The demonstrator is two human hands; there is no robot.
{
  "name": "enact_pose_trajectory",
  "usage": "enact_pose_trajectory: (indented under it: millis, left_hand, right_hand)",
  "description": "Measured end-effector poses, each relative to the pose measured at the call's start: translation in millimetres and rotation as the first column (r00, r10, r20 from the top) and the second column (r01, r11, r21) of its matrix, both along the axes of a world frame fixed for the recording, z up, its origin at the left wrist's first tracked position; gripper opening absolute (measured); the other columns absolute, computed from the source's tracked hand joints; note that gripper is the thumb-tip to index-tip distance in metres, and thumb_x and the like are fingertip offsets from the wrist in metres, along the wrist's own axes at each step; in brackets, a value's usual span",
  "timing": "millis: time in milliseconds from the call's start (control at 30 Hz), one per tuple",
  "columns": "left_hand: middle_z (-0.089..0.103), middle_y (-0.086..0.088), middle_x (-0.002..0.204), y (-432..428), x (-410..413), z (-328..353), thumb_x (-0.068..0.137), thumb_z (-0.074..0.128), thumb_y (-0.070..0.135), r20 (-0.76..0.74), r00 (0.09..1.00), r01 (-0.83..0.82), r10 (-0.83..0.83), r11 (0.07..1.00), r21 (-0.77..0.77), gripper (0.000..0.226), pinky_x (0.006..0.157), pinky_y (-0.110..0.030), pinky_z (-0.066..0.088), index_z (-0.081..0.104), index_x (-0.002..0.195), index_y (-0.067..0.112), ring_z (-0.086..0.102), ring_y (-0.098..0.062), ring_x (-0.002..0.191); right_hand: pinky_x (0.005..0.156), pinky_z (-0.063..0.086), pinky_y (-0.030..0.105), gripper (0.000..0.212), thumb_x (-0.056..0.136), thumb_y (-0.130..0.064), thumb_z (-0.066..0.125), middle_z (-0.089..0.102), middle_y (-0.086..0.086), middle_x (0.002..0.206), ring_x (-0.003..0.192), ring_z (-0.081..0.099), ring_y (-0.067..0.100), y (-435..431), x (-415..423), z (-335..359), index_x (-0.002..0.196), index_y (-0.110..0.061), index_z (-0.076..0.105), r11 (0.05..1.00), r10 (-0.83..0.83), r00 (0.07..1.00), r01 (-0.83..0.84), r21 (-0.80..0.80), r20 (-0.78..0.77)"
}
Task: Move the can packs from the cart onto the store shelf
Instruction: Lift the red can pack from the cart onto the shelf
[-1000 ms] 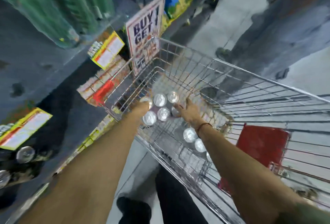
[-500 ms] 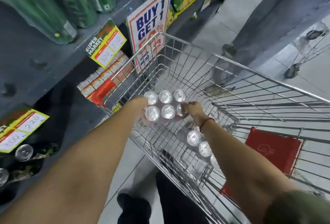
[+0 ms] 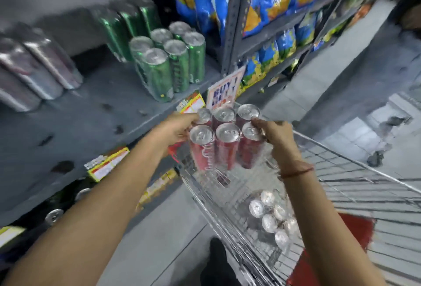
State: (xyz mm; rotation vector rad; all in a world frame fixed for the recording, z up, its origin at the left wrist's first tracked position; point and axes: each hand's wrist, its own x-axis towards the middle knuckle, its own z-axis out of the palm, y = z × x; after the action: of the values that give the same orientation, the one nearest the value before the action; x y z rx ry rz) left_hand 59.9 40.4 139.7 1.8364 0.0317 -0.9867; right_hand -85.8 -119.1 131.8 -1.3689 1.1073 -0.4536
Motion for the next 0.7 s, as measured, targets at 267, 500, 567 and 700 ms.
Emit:
enact_pose_trajectory:
  millis: [267, 500, 567, 700]
  left_hand:
    - [0.057, -0.005, 0.064, 124, 23, 98, 0.077, 0.071, 0.02, 0.213, 0.94, -0.234, 0.268, 0.957, -0.17, 0.019, 0.054, -0.023, 0.043, 0.057, 0.069, 0.012, 0.055, -0.012, 0.045]
    - [0.061, 0.0, 0.069, 263, 34, 133, 0.074, 0.075, 0.021, 0.282, 0.782, -0.521, 0.555, 0.832, -0.194, 0.037, 0.038, -0.012, 0.043, 0.062, 0.107, 0.008, 0.059, -0.006, 0.049]
    - [0.063, -0.002, 0.073, 305, 36, 133, 0.072, 0.076, 0.024, 0.303, 0.719, -0.603, 0.626, 0.778, -0.176, 0.041, 0.046, -0.02, 0.044, 0.063, 0.107, 0.007, 0.059, -0.009, 0.058]
    - [0.068, -0.006, 0.091, 383, 36, 124, 0.069, 0.077, 0.019, 0.331, 0.617, -0.705, 0.714, 0.688, -0.171, 0.036, 0.049, -0.019, 0.048, 0.065, 0.101, 0.009, 0.062, -0.012, 0.065]
  right_hand:
    - [0.069, 0.043, 0.037, 0.023, 0.065, -0.015, 0.078, 0.057, 0.016, 0.079, 0.075, 0.054, 0.025, 96, 58, 96, 0.068, -0.007, 0.058, 0.975, 0.22, 0.944, -0.207, -0.08, 0.244]
    - [0.073, 0.05, 0.04, 0.027, 0.068, -0.026, 0.079, 0.066, 0.016, 0.085, 0.08, 0.062, 0.026, 218, 131, 116, 0.07, -0.006, 0.061, 0.888, 0.46, 0.856, -0.438, -0.14, 0.236]
    - [0.079, 0.051, 0.038, 0.032, 0.067, -0.028, 0.08, 0.066, 0.013, 0.086, 0.083, 0.063, 0.025, 258, 150, 116, 0.061, -0.013, 0.052, 0.86, 0.51, 0.829, -0.487, -0.154, 0.228]
    - [0.087, 0.054, 0.04, 0.038, 0.066, -0.029, 0.08, 0.07, 0.017, 0.101, 0.093, 0.067, 0.029, 337, 182, 104, 0.083, -0.002, 0.06, 0.775, 0.631, 0.746, -0.618, -0.132, 0.21]
